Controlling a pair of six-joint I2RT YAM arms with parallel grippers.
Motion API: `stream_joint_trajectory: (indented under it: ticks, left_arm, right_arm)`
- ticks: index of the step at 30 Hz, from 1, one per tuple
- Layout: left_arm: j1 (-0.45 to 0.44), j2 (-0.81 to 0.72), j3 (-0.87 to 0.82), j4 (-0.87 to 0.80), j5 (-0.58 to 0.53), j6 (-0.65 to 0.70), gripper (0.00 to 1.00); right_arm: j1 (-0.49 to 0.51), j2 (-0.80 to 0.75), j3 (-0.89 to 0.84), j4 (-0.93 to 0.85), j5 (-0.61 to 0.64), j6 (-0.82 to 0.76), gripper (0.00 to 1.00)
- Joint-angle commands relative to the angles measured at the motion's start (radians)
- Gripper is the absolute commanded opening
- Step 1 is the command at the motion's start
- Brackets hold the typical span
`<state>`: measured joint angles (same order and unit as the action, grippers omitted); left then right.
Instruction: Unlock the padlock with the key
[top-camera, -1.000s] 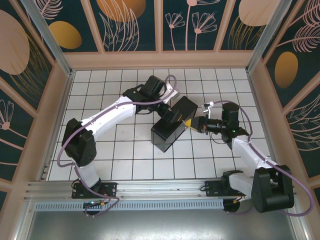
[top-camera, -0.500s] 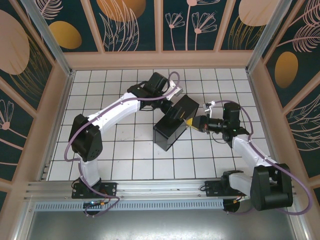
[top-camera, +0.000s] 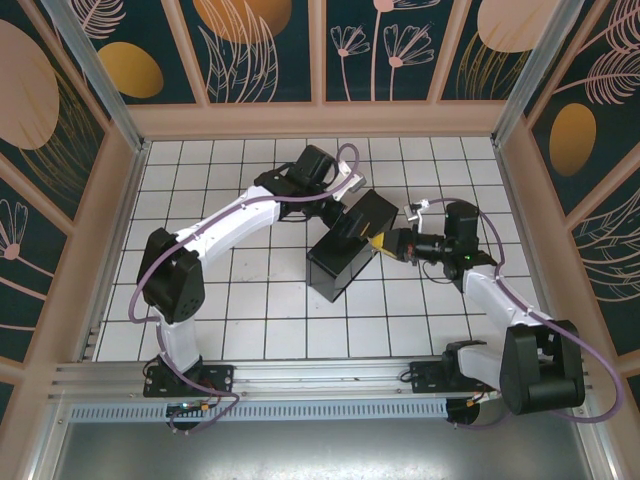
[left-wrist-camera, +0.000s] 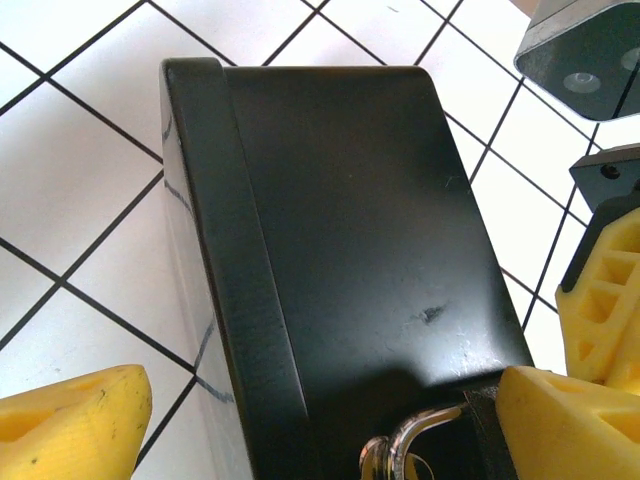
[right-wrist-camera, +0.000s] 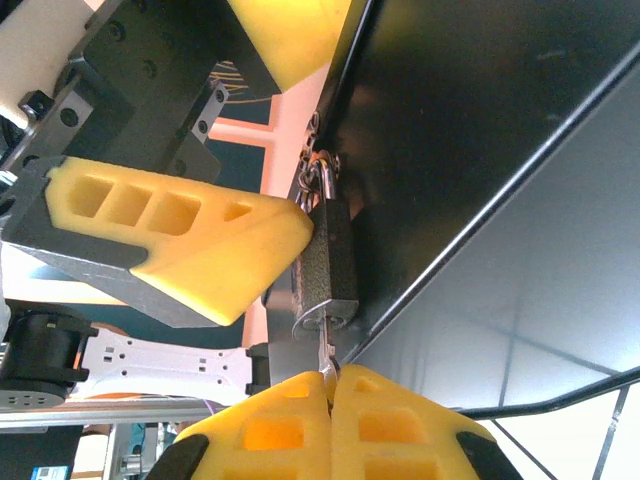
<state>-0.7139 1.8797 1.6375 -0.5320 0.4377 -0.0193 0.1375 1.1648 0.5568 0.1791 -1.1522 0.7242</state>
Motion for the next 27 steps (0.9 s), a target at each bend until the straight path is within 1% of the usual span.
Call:
stream_joint_trajectory:
  ticks: [1, 9, 13, 14, 16, 18, 21, 24, 27]
  left_arm:
    - [0.003, -0.01, -0.056, -0.033, -0.004, -0.01, 0.89]
    - [-0.002, -0.048, -0.112, 0.006, 0.028, -0.028, 0.88]
    - [-0.007, -0.049, -0.131, 0.022, 0.049, -0.036, 0.87]
    - [-0.006, -0.05, -0.136, 0.028, 0.056, -0.043, 0.87]
    - [-0.005, -0.054, -0.143, 0.044, 0.045, -0.063, 0.87]
    - [-0.003, -0.05, -0.134, 0.038, 0.004, -0.084, 0.88]
    - [0.009, -0.045, -0.124, 0.032, -0.022, -0.106, 0.87]
    - [0.027, -0.055, -0.127, 0.034, -0.03, -0.112, 0.88]
    - [0.039, -0.066, -0.131, 0.035, -0.029, -0.115, 0.88]
  right_arm:
    - [0.012, 0.016, 0.054, 0.083, 0.039, 0.034, 0.05]
    - [0.066, 0.025, 0.083, 0.098, 0.121, 0.081, 0.07]
    - [0.093, 0.043, 0.106, 0.084, 0.154, 0.075, 0.08]
    - [0.093, 0.043, 0.105, 0.089, 0.164, 0.08, 0.1]
    - [0.094, 0.039, 0.102, 0.09, 0.177, 0.083, 0.17]
    - [0.094, 0.019, 0.096, 0.068, 0.184, 0.07, 0.27]
    - [0.086, -0.033, 0.085, -0.024, 0.201, 0.012, 0.39]
    - [0.054, -0.08, 0.077, -0.137, 0.219, -0.058, 0.47]
    - [0.001, -0.113, 0.069, -0.21, 0.223, -0.11, 0.51]
